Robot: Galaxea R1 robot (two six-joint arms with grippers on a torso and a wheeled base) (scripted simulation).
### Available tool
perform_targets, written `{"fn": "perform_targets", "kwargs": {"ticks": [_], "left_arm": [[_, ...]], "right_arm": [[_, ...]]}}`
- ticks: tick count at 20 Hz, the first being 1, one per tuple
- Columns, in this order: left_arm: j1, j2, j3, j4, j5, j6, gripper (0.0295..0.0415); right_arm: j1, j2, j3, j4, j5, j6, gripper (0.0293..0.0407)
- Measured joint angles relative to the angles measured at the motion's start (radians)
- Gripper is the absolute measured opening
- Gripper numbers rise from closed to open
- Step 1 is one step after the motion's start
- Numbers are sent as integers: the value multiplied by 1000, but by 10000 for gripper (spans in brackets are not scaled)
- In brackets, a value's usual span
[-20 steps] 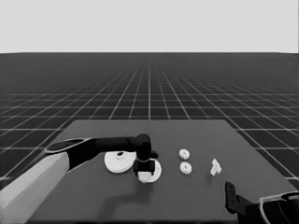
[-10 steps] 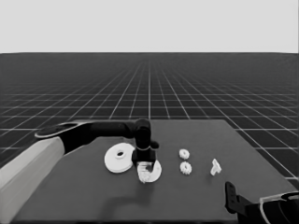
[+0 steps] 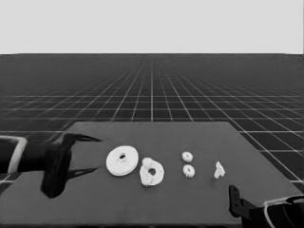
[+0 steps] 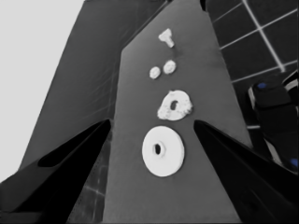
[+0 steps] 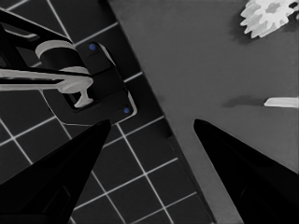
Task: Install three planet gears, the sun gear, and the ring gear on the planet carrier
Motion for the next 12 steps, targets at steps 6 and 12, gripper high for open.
{"fn": "perform_targets", "kwargs": {"ticks": [6,12], "left_arm": [[-2,-6,5,1,-4,12,385],[-2,-7,5,1,-4,13,385]], "right_arm": [[394,869,-1348,570,-285,537,385],[278,975,-1586,507,-204,459,385]]}}
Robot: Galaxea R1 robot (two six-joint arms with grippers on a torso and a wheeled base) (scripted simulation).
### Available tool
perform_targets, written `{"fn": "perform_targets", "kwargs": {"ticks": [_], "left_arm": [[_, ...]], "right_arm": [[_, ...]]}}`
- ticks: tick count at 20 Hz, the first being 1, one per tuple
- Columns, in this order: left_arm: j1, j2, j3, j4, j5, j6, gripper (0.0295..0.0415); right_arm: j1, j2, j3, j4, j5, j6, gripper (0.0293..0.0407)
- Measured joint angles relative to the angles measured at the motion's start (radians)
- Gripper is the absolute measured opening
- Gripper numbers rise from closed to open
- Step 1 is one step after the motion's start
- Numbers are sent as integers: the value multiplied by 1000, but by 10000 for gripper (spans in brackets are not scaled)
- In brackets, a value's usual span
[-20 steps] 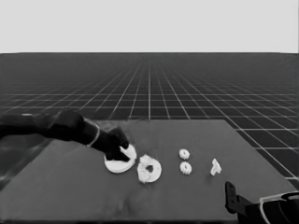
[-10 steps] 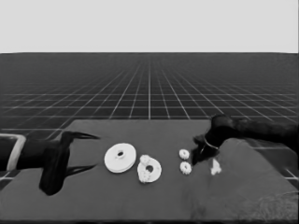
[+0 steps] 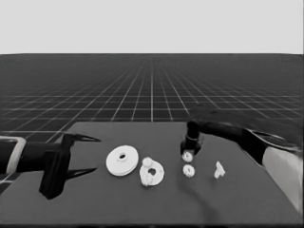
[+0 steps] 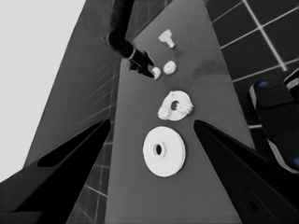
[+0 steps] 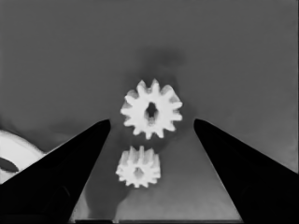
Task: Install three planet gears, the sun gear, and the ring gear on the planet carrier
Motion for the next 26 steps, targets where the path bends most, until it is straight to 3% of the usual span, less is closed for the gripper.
{"fn": "perform_targets", "kwargs": {"ticks": [3,8,10,11,18,19,21,26], "left_arm": [[0,0,0,0,0,0,385],[0,0,0,0,0,0,385],[0,0,0,0,0,0,385],[0,0,0,0,0,0,385],[0,0,0,0,0,0,385],[0,0,0,0,0,0,385],[0,0,0,0,0,0,385],[0,0,0,0,0,0,385]], "right_arm": [[-48,34,-77,-22,42,-35,385],[-55,42,-97,-24,49,-44,385],[-55,42,-99,-25,51,-45,315],[-55,43,-99,-25,51,-45,312],[-55,42,-99,-25,51,-46,312],[-2,-5,13,4,-10,8,312],[76,-30,71,49,-61,34,312],[110,-34,80,74,-83,38,312]]}}
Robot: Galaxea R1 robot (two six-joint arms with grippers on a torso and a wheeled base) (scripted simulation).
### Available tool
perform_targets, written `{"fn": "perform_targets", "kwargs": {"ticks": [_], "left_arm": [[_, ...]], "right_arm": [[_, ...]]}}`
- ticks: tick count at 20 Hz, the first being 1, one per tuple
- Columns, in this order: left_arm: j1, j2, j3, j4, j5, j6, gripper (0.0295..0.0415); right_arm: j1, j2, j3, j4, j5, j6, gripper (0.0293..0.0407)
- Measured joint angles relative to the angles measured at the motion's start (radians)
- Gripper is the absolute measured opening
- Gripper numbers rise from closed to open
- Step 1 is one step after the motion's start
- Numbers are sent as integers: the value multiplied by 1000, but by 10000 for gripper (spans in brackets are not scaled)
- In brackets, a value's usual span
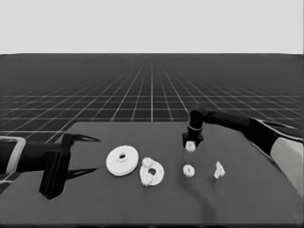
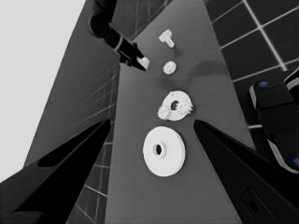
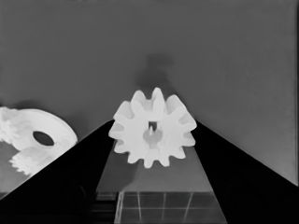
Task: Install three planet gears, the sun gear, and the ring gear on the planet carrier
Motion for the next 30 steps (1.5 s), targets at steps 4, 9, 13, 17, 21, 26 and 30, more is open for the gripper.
{"fn": "perform_targets", "kwargs": {"ticks": [4,9,13,17,21,26,30], "left_arm": [[0,0,0,0,0,0,385],[0,0,0,0,0,0,385],[0,0,0,0,0,0,385],[0,0,0,0,0,0,385],[0,0,0,0,0,0,385],[0,0,0,0,0,0,385],[0,0,0,0,0,0,385]], "right_arm": [[-16,77,311,-50,-40,400,312],[-25,208,330,-63,-64,535,312],[-85,224,298,-126,-48,523,312],[-170,243,235,-200,-16,488,312],[-179,245,226,-208,-11,483,312],[-180,245,225,-209,-10,482,383],[-180,245,225,-209,-10,482,385]]}}
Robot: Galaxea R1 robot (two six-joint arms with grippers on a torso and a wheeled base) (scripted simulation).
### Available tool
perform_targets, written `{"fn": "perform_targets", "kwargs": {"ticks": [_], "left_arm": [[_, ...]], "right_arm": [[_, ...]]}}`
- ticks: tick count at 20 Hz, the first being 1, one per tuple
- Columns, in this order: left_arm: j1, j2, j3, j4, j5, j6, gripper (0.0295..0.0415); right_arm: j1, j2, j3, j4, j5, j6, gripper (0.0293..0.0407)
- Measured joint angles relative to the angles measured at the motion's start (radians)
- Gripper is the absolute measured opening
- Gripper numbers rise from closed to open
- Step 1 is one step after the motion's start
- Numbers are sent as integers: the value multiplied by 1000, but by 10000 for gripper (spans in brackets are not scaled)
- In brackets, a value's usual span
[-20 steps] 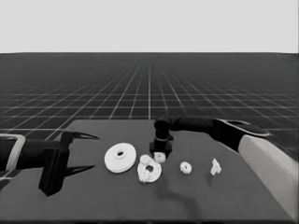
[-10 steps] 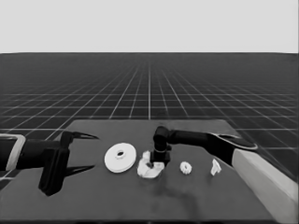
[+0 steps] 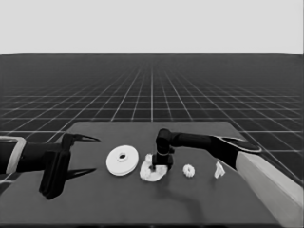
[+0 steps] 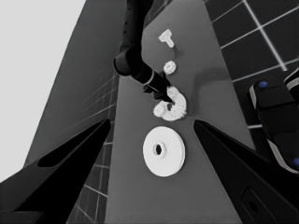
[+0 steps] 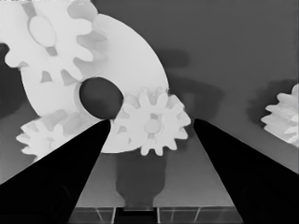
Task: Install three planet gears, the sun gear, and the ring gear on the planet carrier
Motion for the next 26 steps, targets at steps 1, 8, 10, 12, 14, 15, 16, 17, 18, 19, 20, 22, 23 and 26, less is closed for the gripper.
{"fn": "perform_targets", "kwargs": {"ticks": [1,8,10,12,14,15,16,17,18,19,20,22,23,26], "left_arm": [[0,0,0,0,0,0,385],[0,0,0,0,0,0,385],[0,0,0,0,0,0,385],[0,0,0,0,0,0,385],[0,0,0,0,0,0,385],[0,0,0,0,0,0,385],[0,0,0,0,0,0,385],[0,0,0,0,0,0,385],[0,0,0,0,0,0,385],[0,0,0,0,0,0,385],[0,0,0,0,0,0,385],[0,0,0,0,0,0,385],[0,0,0,0,0,0,385],[0,0,0,0,0,0,385]], "right_arm": [[0,0,0,0,0,0,385],[149,-28,101,139,-54,60,385],[153,-28,102,143,-55,61,385],[154,-28,102,145,-55,61,385],[168,-289,290,162,-44,-22,385],[172,-350,302,167,-39,-63,385],[174,-383,304,171,-36,-91,385],[175,-401,303,172,-34,-108,385],[175,-410,302,174,-33,-118,385],[176,-416,302,174,-32,-125,385],[176,-419,302,175,-31,-128,385],[176,-421,301,175,-31,-132,385],[98,-409,269,99,6,-149,385],[-4,-383,197,19,57,-181,385]]}}
